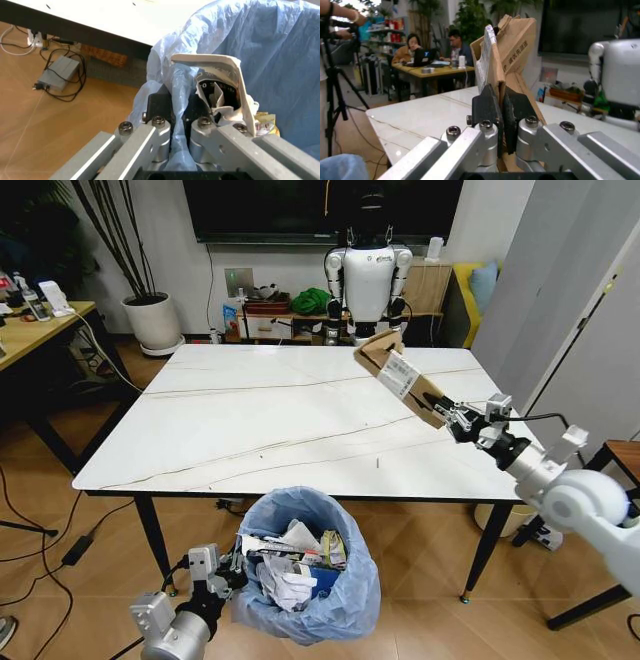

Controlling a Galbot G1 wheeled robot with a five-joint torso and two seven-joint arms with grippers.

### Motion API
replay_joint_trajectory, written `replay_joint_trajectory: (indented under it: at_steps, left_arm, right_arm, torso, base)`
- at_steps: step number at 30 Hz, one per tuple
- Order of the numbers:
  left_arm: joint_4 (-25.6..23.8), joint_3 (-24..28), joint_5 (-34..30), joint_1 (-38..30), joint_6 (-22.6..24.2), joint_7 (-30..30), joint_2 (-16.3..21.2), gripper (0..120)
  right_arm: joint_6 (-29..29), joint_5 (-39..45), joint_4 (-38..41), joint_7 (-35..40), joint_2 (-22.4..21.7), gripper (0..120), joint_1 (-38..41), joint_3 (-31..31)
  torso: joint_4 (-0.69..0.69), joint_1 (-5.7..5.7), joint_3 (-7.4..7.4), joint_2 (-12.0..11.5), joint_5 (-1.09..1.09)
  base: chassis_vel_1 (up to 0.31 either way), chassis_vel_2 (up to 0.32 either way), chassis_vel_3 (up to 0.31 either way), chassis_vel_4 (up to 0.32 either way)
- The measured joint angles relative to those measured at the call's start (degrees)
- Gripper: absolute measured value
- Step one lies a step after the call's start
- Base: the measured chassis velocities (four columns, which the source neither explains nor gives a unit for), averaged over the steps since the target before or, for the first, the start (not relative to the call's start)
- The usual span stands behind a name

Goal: Pick up the trash bin and place the trash from the table into it.

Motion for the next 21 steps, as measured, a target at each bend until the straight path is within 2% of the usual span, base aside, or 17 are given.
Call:
replay_joint_trajectory:
  at_steps: [3, 5, 8, 9, 10, 12, 21]
  left_arm:
    - [0.1, 0.1, 0.0, -0.2, 0.0, -0.1, 0.1, 0]
    - [0.2, 0.4, 0.0, -0.4, 0.0, -0.1, 0.2, 0]
    - [0.2, 0.5, -0.1, -0.7, 0.0, -0.1, 0.3, 0]
    - [0.2, 0.5, -0.1, -0.7, 0.0, -0.1, 0.3, 0]
    - [0.2, 0.5, -0.1, -0.8, 0.0, -0.1, 0.3, 0]
    - [0.2, 0.5, -0.2, -1.0, 0.0, -0.1, 0.4, 0]
    - [-0.1, 0.5, -0.6, -1.3, 0.0, -0.1, 0.3, 0]
  right_arm:
    - [-0.2, 0.1, 3.4, -0.8, -2.4, 0, -2.0, 2.8]
    - [-0.3, -0.2, 7.2, -2.2, -5.9, 0, -4.6, 5.1]
    - [-0.3, -0.8, 10.9, -3.7, -9.5, 0, -6.5, 5.8]
    - [-0.3, -0.8, 10.9, -3.7, -9.5, 0, -6.5, 5.8]
    - [-0.3, -1.3, 13.4, -4.1, -11.6, 0, -6.4, 4.8]
    - [-0.5, -1.7, 15.8, -4.0, -13.1, 0, -4.8, 2.2]
    - [-1.1, -5.1, 18.6, -3.3, -15.5, 0, -1.8, -6.5]
  torso:
    - [0.00, 0.00, 0.00, 0.0, -0.01]
    - [0.00, 0.00, 0.00, 0.0, -0.01]
    - [-0.01, 0.00, 0.00, 0.0, -0.03]
    - [-0.01, 0.00, 0.00, 0.0, -0.03]
    - [-0.01, 0.00, 0.00, 0.0, -0.03]
    - [0.00, 0.00, 0.00, 0.0, -0.02]
    - [0.00, 0.01, 0.00, 0.0, -0.01]
  base:
    - [0.000, 0.000, 0.000, 0.000]
    - [0.000, 0.000, 0.000, 0.000]
    - [0.000, 0.000, 0.000, 0.000]
    - [0.000, 0.000, 0.000, 0.000]
    - [0.000, 0.000, 0.000, 0.000]
    - [0.000, 0.000, 0.000, 0.000]
    - [0.000, 0.000, 0.000, 0.000]
